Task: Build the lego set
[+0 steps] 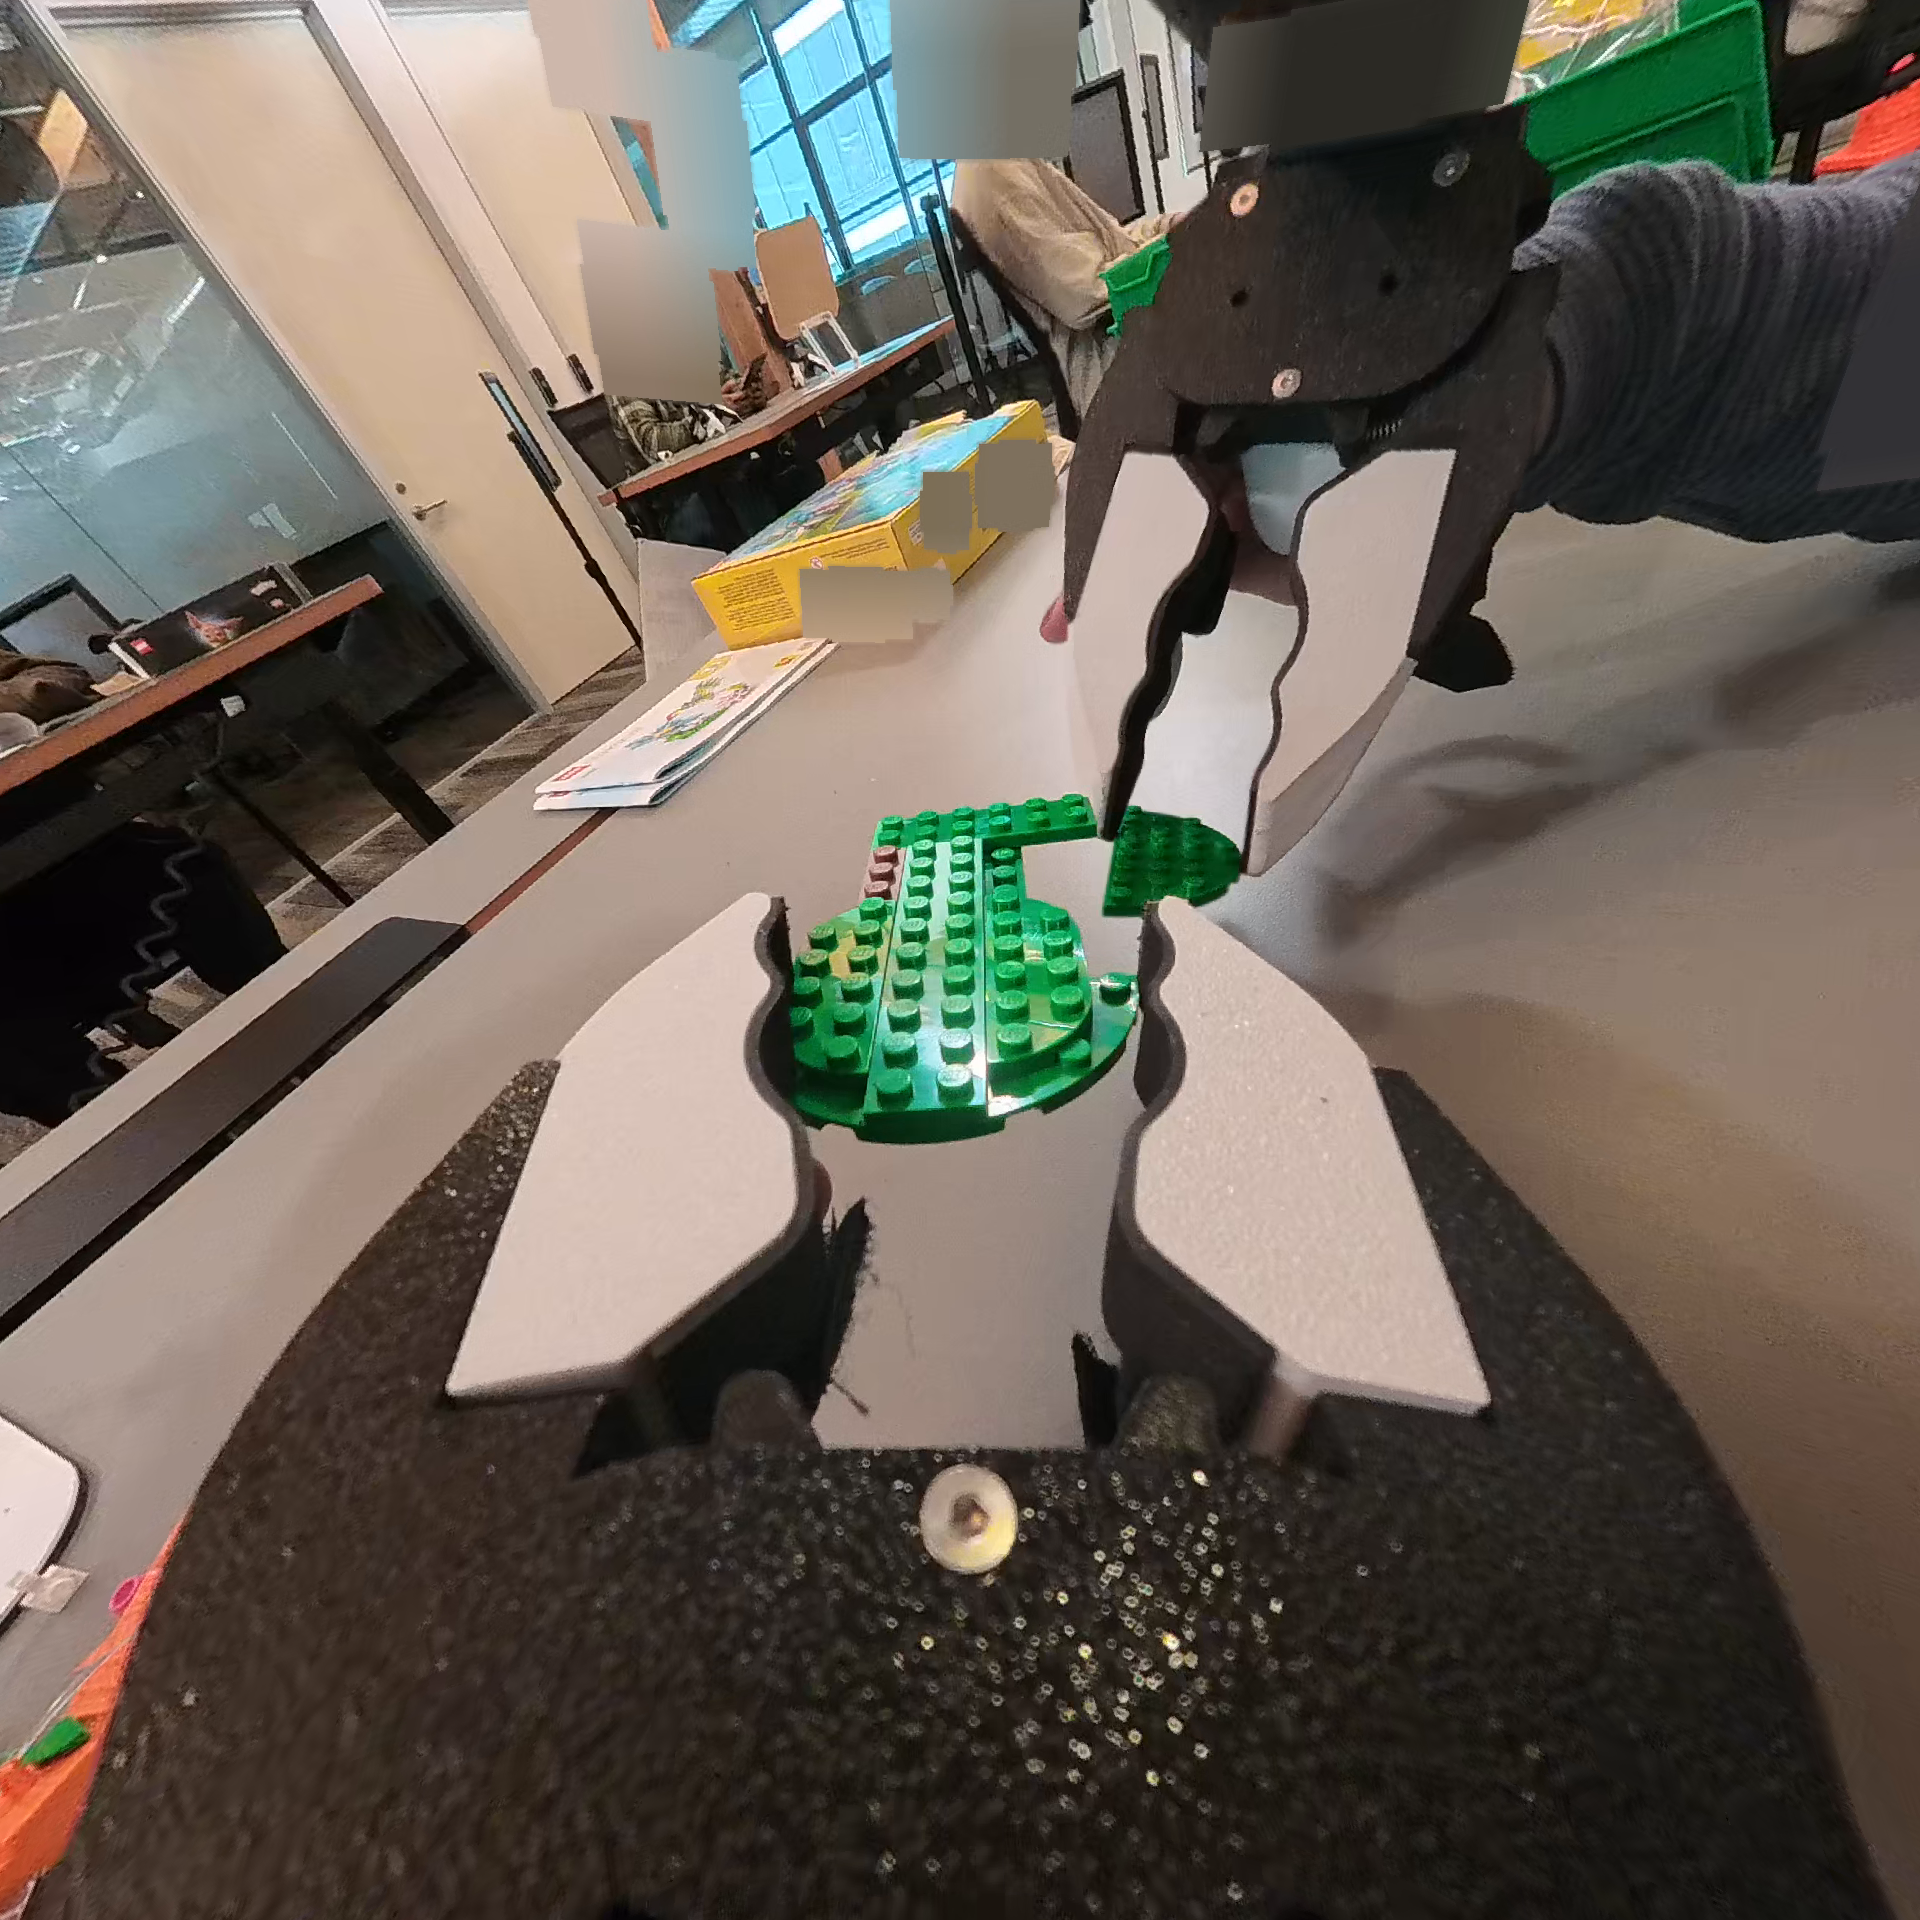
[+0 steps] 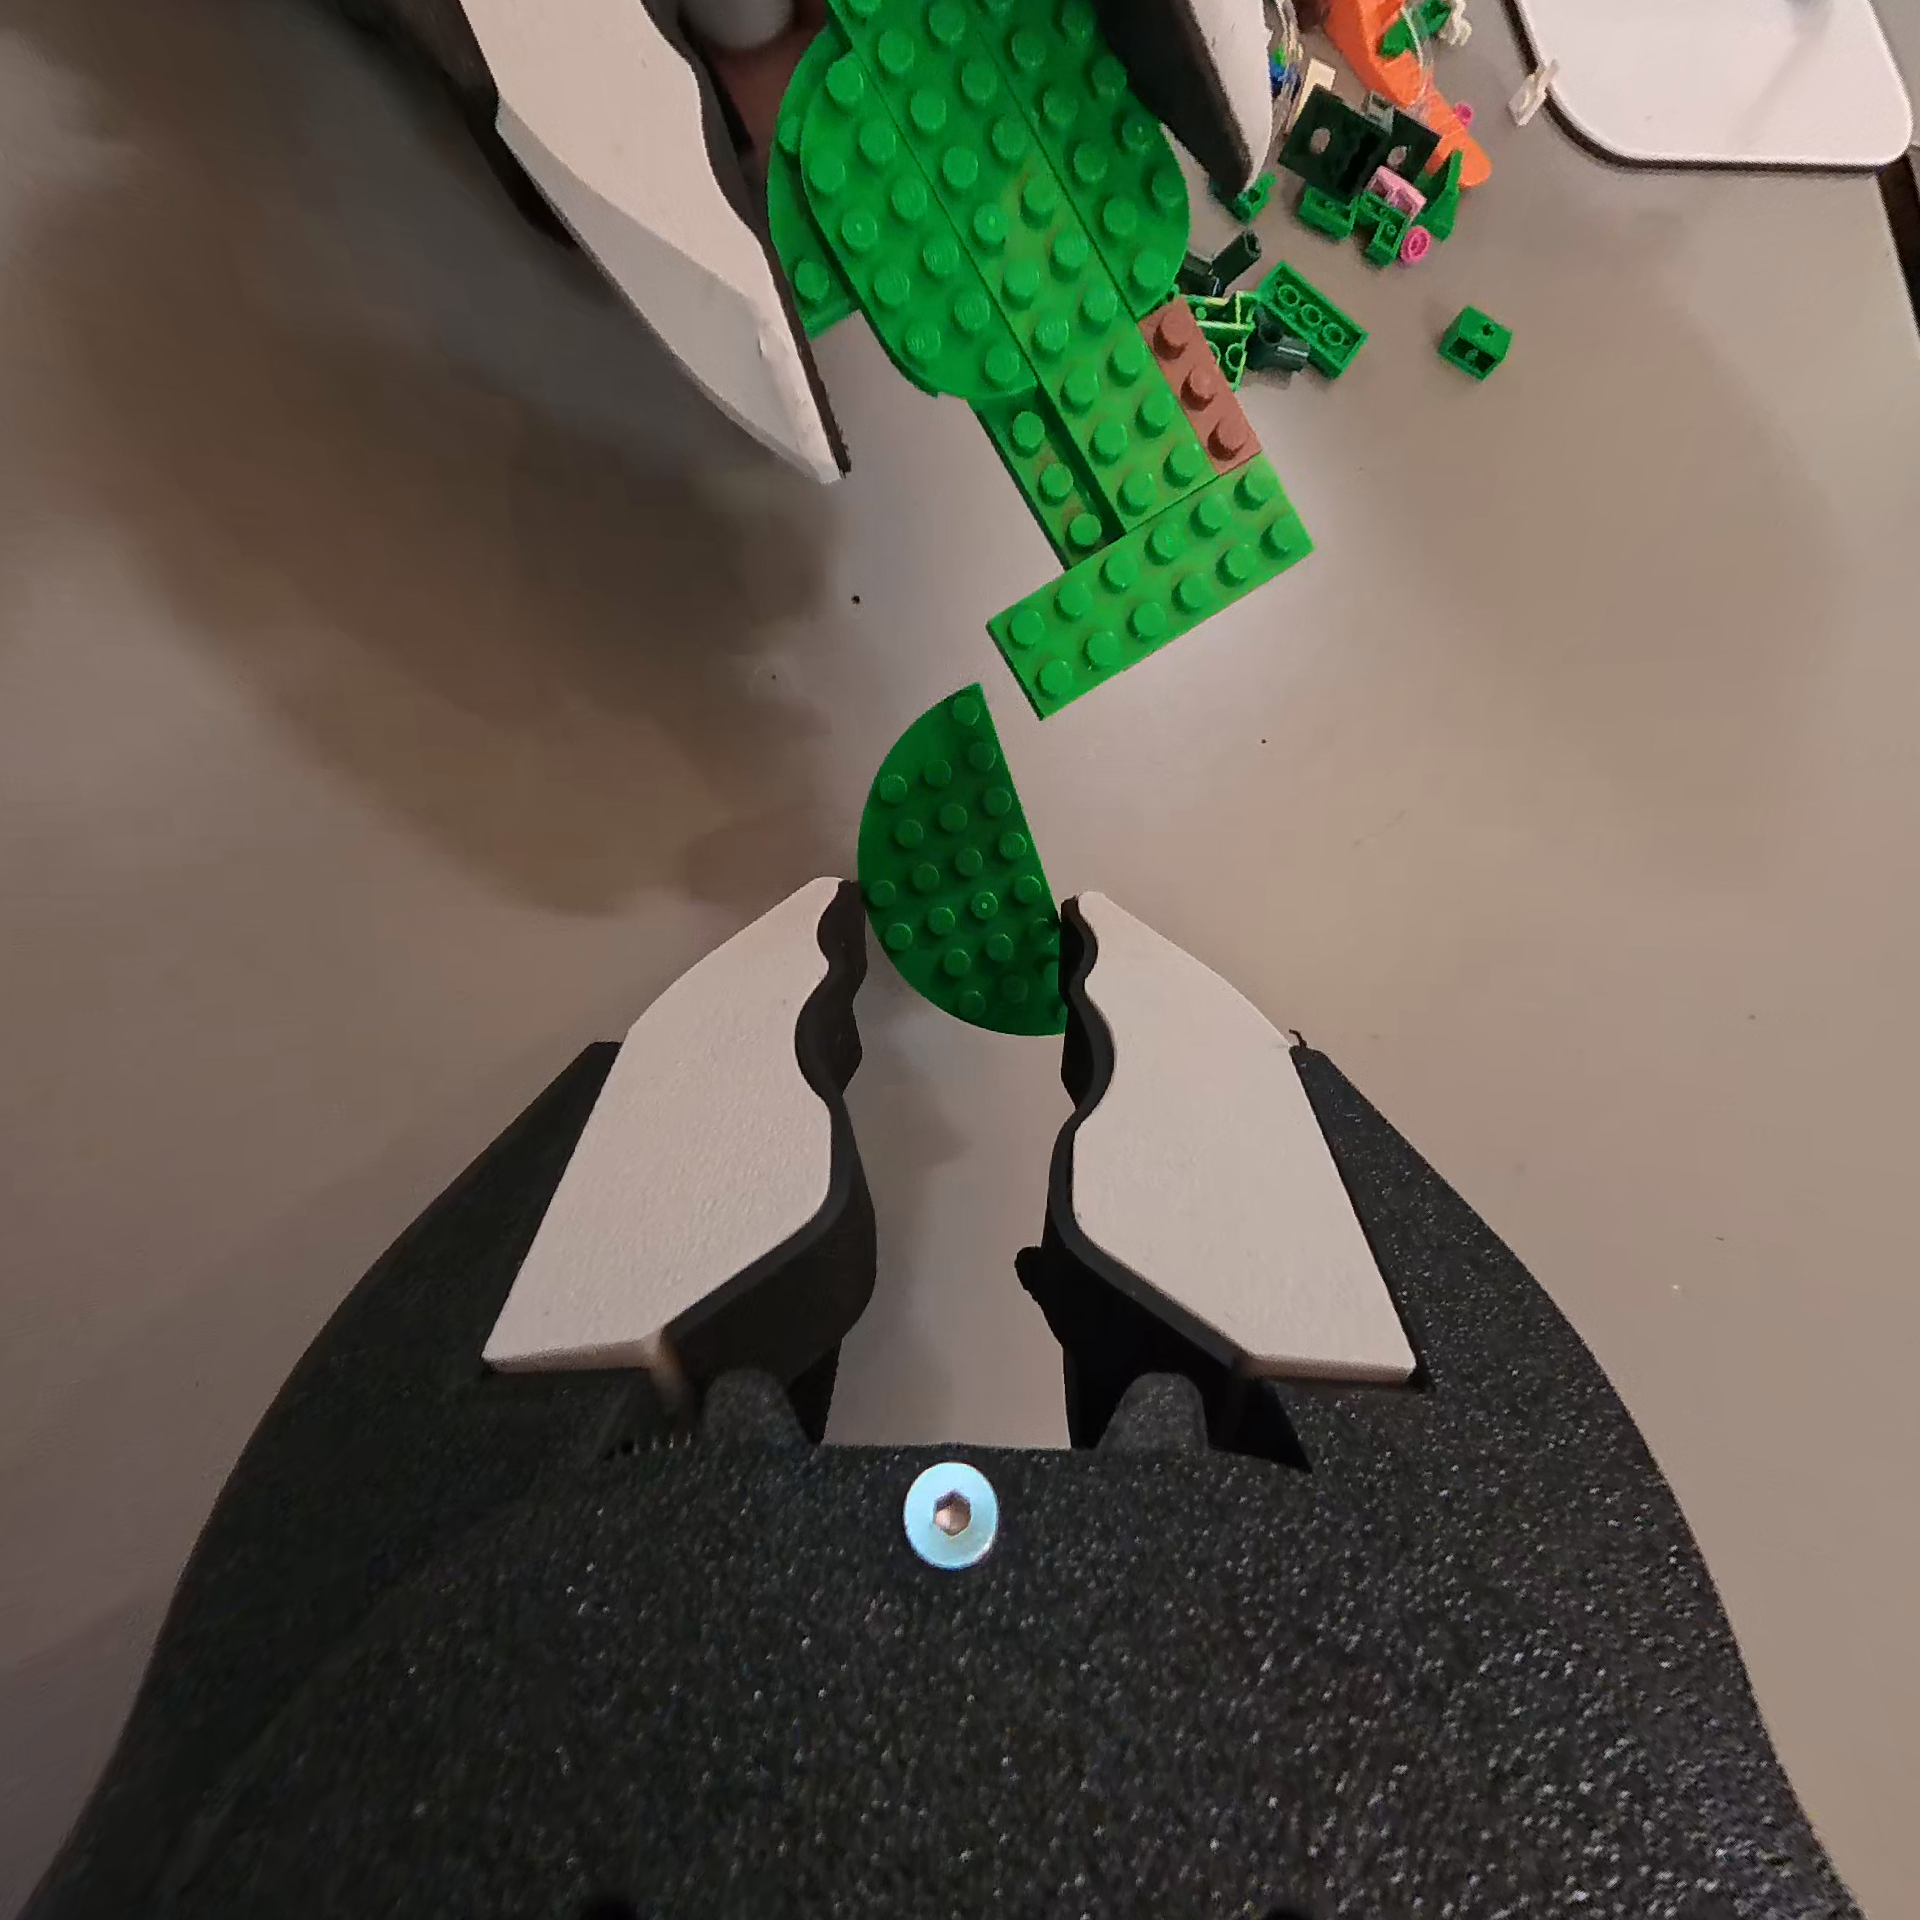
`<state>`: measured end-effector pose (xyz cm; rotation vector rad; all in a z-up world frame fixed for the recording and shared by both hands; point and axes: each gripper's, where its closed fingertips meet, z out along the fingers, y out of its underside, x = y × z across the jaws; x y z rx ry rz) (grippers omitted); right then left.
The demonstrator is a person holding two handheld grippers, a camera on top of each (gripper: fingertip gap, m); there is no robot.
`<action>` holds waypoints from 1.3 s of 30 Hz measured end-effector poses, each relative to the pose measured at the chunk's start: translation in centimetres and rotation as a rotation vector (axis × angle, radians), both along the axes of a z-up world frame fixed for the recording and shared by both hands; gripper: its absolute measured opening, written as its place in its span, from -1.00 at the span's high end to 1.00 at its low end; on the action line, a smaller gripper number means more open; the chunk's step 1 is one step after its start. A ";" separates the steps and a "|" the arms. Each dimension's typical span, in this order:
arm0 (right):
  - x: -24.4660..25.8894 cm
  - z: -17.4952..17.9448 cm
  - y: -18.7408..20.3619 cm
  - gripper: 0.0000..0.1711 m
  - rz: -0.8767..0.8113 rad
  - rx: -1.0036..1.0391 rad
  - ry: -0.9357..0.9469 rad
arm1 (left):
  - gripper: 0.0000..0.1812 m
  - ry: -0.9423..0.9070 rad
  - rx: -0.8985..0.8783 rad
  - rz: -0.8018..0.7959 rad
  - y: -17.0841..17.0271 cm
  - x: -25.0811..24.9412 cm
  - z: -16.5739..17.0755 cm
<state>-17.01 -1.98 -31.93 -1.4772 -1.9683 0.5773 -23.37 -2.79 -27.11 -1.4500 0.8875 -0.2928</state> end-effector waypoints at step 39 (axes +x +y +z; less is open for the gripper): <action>0.2 -2.0 -0.9 0.59 0.011 -0.039 -0.115 | 0.30 -0.021 -0.025 0.006 0.2 -0.3 0.0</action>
